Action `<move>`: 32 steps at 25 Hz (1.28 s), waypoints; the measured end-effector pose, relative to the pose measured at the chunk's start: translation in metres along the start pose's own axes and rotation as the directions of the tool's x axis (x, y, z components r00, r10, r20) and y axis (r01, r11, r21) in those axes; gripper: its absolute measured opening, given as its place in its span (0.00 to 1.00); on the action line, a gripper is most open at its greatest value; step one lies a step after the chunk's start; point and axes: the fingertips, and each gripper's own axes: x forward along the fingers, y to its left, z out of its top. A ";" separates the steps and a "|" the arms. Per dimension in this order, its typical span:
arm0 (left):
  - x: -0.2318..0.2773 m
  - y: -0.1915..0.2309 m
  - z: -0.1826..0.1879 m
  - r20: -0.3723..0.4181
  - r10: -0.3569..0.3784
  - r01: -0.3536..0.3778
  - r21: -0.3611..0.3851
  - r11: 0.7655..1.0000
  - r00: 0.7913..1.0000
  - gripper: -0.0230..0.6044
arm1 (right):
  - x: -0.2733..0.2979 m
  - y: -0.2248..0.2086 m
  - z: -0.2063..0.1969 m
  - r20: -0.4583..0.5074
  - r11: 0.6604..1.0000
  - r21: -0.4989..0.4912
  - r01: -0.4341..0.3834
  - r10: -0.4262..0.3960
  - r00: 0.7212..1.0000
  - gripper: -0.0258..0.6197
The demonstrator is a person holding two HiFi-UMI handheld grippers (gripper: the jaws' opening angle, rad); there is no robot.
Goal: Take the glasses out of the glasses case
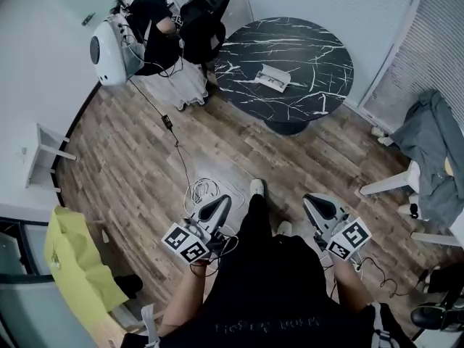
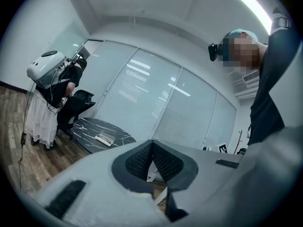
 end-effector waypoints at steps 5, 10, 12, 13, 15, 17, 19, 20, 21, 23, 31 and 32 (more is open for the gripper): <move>0.006 0.012 -0.001 0.011 0.007 -0.007 -0.011 1.000 1.000 0.07 | 0.009 -0.003 0.003 0.001 1.000 -0.007 -0.006 0.006 1.000 0.09; 0.017 0.023 0.004 0.007 -0.010 0.010 -0.017 1.000 1.000 0.07 | 0.022 -0.010 0.006 -0.010 1.000 -0.004 0.005 -0.005 1.000 0.09; 0.019 0.030 0.006 0.015 -0.008 0.009 -0.027 1.000 1.000 0.07 | 0.029 -0.014 0.006 -0.015 1.000 0.005 0.008 -0.008 1.000 0.09; 0.020 0.034 0.007 0.018 -0.007 0.007 -0.032 0.999 1.000 0.07 | 0.032 -0.015 0.006 -0.018 1.000 0.011 0.008 -0.008 1.000 0.09; 0.023 0.045 0.008 0.016 -0.003 0.004 -0.043 0.999 1.000 0.07 | 0.041 -0.019 0.004 -0.029 1.000 0.018 0.009 -0.008 1.000 0.09; 0.027 0.059 0.008 0.008 0.000 0.000 -0.057 0.998 1.000 0.07 | 0.052 -0.023 0.003 -0.045 1.000 0.017 0.013 -0.012 0.999 0.09; 0.033 0.075 0.012 0.003 -0.002 0.003 -0.070 0.998 1.000 0.07 | 0.066 -0.029 0.005 -0.057 0.999 0.023 0.023 -0.022 0.998 0.09; 0.038 0.082 0.015 0.003 -0.007 0.007 -0.073 0.997 1.000 0.07 | 0.074 -0.034 0.006 -0.062 0.999 0.028 0.030 -0.028 0.998 0.09; 0.043 0.090 0.020 0.004 -0.012 0.012 -0.075 0.997 1.000 0.07 | 0.082 -0.038 0.007 -0.067 0.999 0.032 0.036 -0.034 0.997 0.09; 0.053 0.105 0.029 0.009 -0.023 0.023 -0.077 0.997 1.000 0.07 | 0.101 -0.045 0.011 -0.075 0.999 0.032 0.040 -0.038 0.996 0.09; 0.079 0.171 0.057 -0.007 -0.046 0.045 -0.089 0.995 0.999 0.07 | 0.179 -0.068 0.027 -0.100 0.999 0.021 0.048 -0.046 0.994 0.09; 0.082 0.179 0.060 -0.006 -0.048 0.047 -0.095 0.994 0.999 0.07 | 0.187 -0.071 0.028 -0.105 0.998 0.023 0.053 -0.051 0.993 0.09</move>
